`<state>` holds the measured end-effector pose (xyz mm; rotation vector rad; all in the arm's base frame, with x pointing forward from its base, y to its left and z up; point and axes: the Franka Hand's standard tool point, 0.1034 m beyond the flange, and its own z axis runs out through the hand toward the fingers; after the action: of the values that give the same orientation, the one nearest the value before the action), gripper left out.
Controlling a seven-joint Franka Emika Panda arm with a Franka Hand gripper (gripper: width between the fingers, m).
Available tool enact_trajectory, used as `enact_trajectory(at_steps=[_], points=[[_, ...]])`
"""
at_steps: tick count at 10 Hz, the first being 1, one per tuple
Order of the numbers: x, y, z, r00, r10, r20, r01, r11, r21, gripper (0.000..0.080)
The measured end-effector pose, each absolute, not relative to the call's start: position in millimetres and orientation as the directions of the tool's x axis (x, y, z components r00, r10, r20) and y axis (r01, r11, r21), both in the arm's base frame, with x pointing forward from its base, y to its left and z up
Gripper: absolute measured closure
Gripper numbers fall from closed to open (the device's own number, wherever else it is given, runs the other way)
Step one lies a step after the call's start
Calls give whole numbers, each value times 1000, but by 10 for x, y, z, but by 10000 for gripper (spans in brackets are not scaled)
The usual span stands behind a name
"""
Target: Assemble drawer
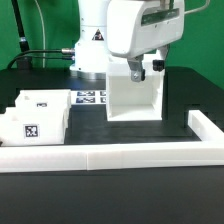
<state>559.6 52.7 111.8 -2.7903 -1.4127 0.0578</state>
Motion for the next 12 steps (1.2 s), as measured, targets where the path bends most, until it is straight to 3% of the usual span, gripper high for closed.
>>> enact_trajectory(at_steps=[8, 12], points=[[5592, 525, 1119, 592, 806, -27, 805, -592, -29, 150], [5120, 575, 1530, 794, 607, -37, 608, -794, 6, 150]])
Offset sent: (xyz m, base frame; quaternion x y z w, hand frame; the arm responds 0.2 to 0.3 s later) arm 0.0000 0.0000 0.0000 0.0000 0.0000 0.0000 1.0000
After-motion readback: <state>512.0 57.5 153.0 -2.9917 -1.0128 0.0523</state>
